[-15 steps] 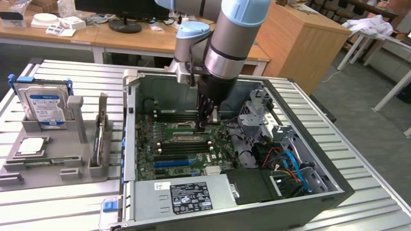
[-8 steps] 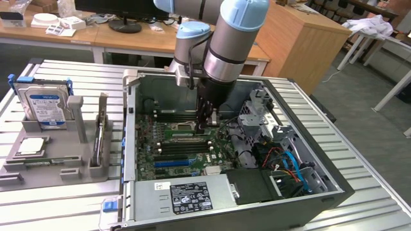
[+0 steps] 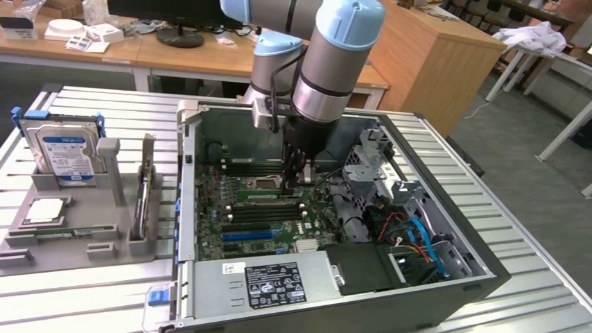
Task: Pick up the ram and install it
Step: 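Insert the ram into the slot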
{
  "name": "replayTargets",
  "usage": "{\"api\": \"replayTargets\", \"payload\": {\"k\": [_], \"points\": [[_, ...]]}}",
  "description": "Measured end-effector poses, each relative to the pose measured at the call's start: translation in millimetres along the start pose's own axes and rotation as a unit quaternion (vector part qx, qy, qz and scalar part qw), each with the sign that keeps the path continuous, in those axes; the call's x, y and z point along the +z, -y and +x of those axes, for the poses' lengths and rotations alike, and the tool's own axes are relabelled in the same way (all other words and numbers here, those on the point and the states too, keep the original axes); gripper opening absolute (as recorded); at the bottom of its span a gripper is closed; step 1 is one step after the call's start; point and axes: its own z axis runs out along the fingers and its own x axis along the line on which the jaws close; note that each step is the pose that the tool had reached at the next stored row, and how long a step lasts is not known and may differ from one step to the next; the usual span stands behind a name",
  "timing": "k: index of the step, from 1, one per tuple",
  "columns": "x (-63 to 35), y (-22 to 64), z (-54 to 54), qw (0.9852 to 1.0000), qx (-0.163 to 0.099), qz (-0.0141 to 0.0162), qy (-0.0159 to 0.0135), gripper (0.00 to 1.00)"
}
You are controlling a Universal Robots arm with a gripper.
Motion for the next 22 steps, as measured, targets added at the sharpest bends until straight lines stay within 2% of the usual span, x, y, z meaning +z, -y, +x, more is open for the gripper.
{"api": "replayTargets", "payload": {"k": [22], "points": [[17.1,0.8,0.4,1.0,0.0,0.0,0.0,0.12]]}}
